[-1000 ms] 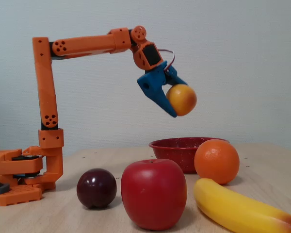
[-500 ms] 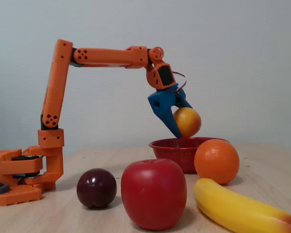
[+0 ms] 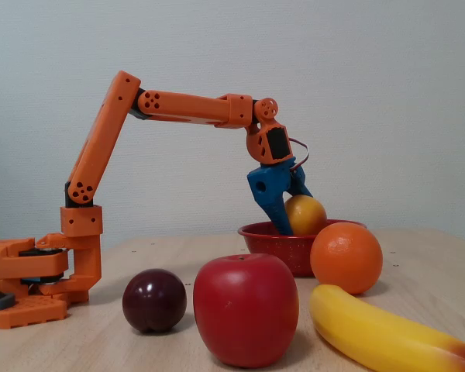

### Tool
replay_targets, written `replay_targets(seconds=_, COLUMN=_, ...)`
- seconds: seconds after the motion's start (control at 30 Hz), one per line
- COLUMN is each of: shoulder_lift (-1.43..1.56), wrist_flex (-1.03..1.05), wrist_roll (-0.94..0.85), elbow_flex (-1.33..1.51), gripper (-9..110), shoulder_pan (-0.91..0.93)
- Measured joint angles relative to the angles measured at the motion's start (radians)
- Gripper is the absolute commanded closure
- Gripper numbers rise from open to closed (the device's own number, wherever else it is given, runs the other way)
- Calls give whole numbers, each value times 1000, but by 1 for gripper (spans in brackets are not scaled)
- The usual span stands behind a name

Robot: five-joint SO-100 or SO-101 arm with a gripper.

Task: Put peach in the red bowl.

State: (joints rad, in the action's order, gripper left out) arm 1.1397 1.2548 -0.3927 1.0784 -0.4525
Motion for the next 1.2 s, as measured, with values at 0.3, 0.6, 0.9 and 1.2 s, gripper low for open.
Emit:
replay_targets(seconds=0.3, shoulder_lift=-43, wrist_flex=31, wrist_roll=-28, elbow_flex=0, gripper=80, shoulder_pan=0)
replay_targets(seconds=0.6, shoulder_lift=-80, wrist_flex=66, wrist_roll=-66, elbow_flex=0, gripper=66, shoulder_pan=-2)
replay_targets(seconds=0.9, shoulder_lift=-81, wrist_flex=66, wrist_roll=-77, elbow_flex=-2, gripper=55, shoulder_pan=-3)
replay_targets(seconds=1.2, shoulder_lift=-80, wrist_flex=66, wrist_roll=-83, elbow_flex=-67, gripper=56, shoulder_pan=-3)
